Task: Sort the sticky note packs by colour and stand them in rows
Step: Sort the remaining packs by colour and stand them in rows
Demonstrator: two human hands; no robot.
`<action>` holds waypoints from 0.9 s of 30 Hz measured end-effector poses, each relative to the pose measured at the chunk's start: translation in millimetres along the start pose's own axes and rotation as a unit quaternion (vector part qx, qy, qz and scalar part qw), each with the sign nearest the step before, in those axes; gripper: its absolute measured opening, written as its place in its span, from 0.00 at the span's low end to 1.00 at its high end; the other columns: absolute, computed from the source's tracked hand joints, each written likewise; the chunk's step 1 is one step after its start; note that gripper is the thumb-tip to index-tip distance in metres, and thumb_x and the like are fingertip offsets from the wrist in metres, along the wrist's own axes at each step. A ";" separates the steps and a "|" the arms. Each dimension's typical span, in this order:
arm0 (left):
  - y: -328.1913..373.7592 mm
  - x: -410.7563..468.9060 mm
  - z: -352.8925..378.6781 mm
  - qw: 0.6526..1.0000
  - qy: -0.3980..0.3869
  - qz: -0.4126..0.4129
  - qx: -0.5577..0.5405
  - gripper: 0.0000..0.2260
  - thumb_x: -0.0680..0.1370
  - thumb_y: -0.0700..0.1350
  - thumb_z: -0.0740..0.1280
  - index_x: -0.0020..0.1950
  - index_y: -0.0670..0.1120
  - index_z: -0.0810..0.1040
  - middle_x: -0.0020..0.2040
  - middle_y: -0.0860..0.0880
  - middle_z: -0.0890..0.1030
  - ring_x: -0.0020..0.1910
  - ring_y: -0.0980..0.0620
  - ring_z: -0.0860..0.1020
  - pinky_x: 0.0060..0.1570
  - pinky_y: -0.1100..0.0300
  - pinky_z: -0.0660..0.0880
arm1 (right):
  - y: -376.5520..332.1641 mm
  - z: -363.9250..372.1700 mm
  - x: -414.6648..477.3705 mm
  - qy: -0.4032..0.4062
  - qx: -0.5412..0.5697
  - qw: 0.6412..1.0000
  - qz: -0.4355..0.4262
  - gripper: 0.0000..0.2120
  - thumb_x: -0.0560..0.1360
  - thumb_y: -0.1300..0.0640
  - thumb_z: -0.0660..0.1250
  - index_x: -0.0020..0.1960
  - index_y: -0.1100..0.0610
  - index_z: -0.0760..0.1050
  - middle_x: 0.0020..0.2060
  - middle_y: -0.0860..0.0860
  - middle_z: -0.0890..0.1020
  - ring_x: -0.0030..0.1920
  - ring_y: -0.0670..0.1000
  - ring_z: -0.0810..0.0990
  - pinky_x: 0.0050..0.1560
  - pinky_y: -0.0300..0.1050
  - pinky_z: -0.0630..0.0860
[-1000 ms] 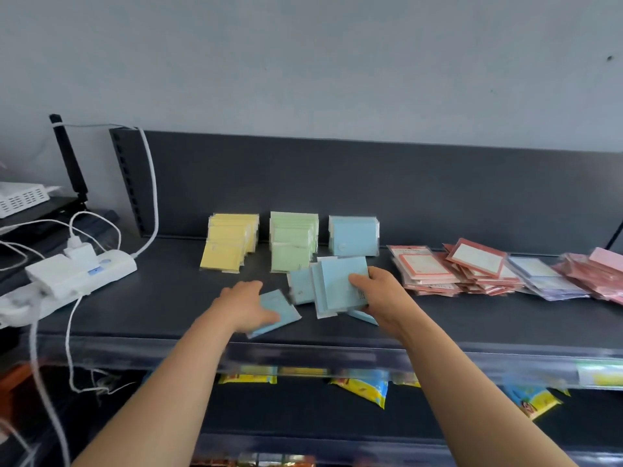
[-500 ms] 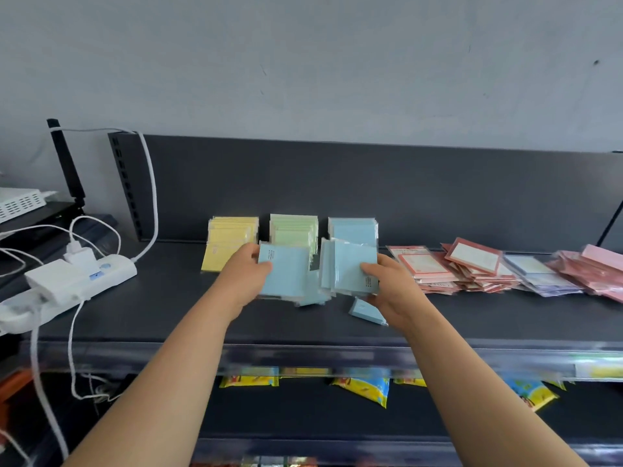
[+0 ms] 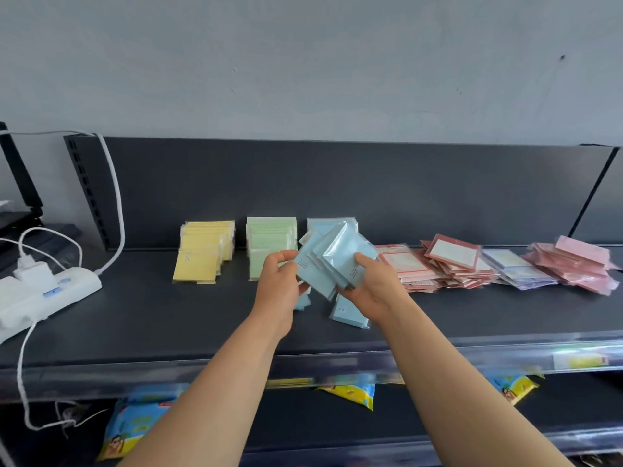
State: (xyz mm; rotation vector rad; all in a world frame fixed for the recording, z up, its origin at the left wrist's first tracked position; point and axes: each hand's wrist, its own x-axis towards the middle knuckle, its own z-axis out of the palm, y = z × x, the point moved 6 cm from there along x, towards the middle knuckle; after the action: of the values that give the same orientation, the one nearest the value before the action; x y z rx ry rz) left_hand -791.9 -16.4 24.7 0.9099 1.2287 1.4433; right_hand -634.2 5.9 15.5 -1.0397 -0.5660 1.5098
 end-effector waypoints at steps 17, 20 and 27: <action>8.4 29.3 56.0 0.997 -0.060 0.034 -0.018 0.13 0.79 0.35 0.57 0.62 0.44 0.71 0.57 0.45 0.80 0.54 0.49 0.81 0.54 0.56 0.80 | -24.1 -7.1 43.5 0.045 -0.172 0.981 -0.081 0.16 0.77 0.50 0.61 0.62 0.54 0.65 0.53 0.52 0.77 0.53 0.53 0.78 0.58 0.57 0.77; 7.8 35.8 65.4 0.996 -0.077 0.054 0.007 0.18 0.79 0.41 0.65 0.67 0.47 0.66 0.59 0.48 0.79 0.57 0.49 0.80 0.60 0.50 0.77 | -24.3 -6.0 49.2 0.032 -0.206 0.974 -0.094 0.18 0.77 0.47 0.64 0.59 0.56 0.67 0.52 0.53 0.79 0.53 0.53 0.79 0.58 0.55 0.78; 6.2 54.4 68.6 0.989 -0.063 0.093 0.092 0.18 0.81 0.46 0.62 0.68 0.58 0.61 0.63 0.54 0.76 0.59 0.52 0.77 0.62 0.49 0.75 | -62.7 -5.3 59.0 -0.099 -0.309 0.932 -0.163 0.16 0.75 0.61 0.69 0.58 0.52 0.67 0.51 0.49 0.82 0.49 0.46 0.81 0.44 0.37 0.78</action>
State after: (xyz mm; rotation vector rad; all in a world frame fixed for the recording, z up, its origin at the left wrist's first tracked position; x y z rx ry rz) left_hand -740.2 52.4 41.6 1.2507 1.2217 1.4084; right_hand -593.6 75.2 46.9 -1.1906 -1.3512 1.1614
